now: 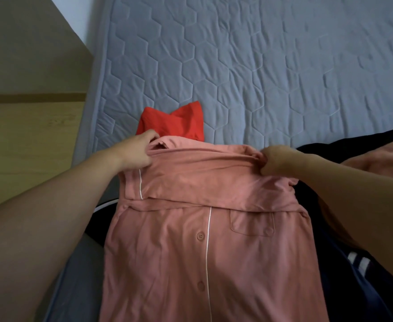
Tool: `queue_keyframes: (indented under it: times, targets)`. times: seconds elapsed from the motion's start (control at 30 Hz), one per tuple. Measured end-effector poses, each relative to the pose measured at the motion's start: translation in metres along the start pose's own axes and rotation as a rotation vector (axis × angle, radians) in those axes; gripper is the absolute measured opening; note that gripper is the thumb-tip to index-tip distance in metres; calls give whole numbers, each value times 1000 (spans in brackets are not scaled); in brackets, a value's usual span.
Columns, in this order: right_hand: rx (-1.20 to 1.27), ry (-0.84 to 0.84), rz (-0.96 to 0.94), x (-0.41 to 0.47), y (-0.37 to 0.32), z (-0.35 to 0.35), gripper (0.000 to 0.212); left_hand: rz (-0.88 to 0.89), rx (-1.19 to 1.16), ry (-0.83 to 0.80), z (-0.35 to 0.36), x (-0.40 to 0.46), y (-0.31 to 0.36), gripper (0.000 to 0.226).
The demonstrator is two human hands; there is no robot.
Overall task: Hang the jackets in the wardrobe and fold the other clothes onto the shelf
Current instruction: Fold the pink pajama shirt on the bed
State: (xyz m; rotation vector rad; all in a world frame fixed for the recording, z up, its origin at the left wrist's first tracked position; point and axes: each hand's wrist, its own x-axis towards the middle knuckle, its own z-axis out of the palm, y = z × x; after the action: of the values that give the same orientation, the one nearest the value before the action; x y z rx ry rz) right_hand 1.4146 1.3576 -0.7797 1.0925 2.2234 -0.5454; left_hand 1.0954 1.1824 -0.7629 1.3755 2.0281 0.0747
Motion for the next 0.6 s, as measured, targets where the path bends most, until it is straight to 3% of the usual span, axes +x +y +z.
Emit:
queue_keyframes:
  times: [0.1, 0.3, 0.47, 0.6]
  targets:
    - [-64, 28, -2, -9, 1, -5, 33, 53, 61, -37, -1, -6, -2, 24]
    - [-130, 212, -115, -48, -3, -15, 17, 111, 129, 107, -6, -43, 1, 27]
    - [-342, 326, -208, -107, -18, -7, 29, 193, 241, 215, 1, -99, 5, 19]
    - [-398, 302, -293, -157, -28, 18, 28, 268, 421, 163, 20, -152, 5, 28]
